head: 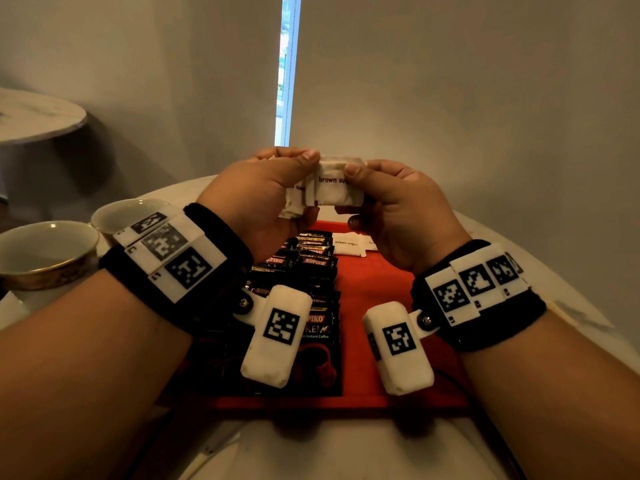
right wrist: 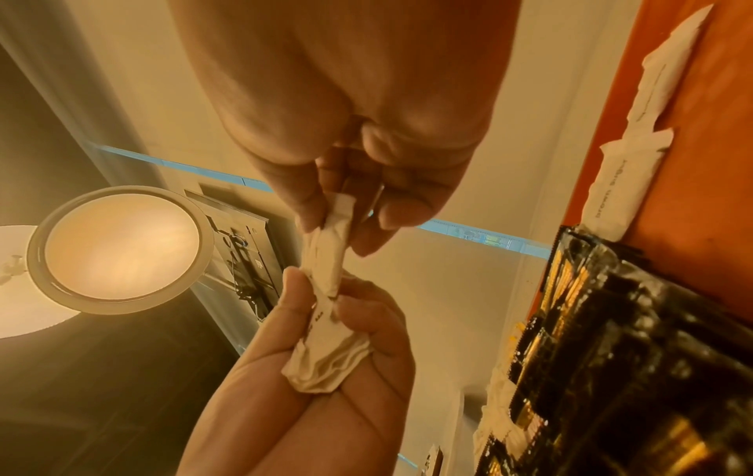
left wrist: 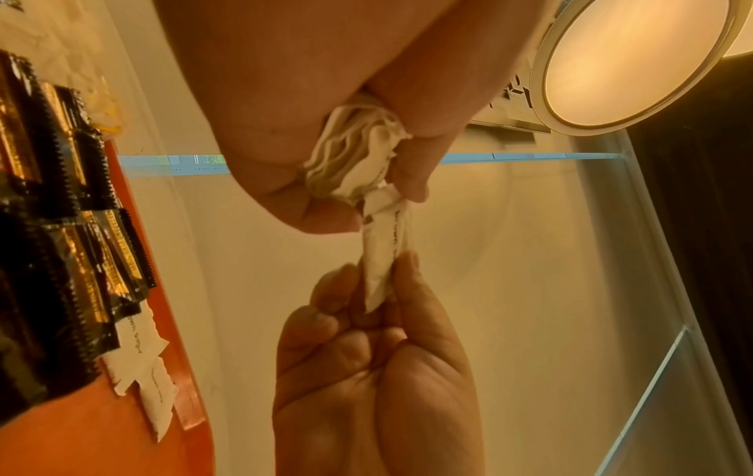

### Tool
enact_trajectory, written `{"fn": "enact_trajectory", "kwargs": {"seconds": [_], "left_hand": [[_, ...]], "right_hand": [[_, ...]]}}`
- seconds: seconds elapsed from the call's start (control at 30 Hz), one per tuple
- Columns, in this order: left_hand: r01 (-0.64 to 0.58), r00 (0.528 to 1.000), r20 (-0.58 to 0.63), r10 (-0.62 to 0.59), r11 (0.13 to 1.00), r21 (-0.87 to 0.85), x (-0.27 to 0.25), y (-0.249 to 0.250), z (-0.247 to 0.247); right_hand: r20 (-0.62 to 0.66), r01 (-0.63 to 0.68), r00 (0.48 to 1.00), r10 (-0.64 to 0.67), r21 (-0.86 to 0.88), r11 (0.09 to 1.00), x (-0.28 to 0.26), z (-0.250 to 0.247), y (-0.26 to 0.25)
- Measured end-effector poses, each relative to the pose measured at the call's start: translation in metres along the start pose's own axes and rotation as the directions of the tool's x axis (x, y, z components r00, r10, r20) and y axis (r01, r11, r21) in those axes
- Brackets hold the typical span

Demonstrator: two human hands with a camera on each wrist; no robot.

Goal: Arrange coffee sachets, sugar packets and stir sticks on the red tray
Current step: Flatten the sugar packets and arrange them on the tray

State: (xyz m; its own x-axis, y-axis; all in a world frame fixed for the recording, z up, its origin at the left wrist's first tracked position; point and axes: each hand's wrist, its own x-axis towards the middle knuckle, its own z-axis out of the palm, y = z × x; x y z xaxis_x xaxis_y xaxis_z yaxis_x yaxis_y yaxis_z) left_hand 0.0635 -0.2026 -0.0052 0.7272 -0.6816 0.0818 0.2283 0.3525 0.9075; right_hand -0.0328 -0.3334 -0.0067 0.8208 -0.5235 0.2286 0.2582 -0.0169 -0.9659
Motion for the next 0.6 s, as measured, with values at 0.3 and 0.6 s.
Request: {"fn": "enact_trajectory", "kwargs": {"seconds": [0.3, 0.6], "left_hand": [[0.046, 0.999, -0.021, -0.046, 0.999, -0.018, 0.001, 0.000, -0.003], [0.092, 0.994, -0.045, -0.095, 0.993, -0.075, 0.004, 0.003, -0.005]], "right_hand": [[-0.071, 0.029, 0.997, -0.024, 0.064, 0.998, 0.015, -0.025, -0.007], [-0.460, -0.171, 0.869, 0.183, 0.068, 0.983, 0.049, -0.089, 0.029]]}}
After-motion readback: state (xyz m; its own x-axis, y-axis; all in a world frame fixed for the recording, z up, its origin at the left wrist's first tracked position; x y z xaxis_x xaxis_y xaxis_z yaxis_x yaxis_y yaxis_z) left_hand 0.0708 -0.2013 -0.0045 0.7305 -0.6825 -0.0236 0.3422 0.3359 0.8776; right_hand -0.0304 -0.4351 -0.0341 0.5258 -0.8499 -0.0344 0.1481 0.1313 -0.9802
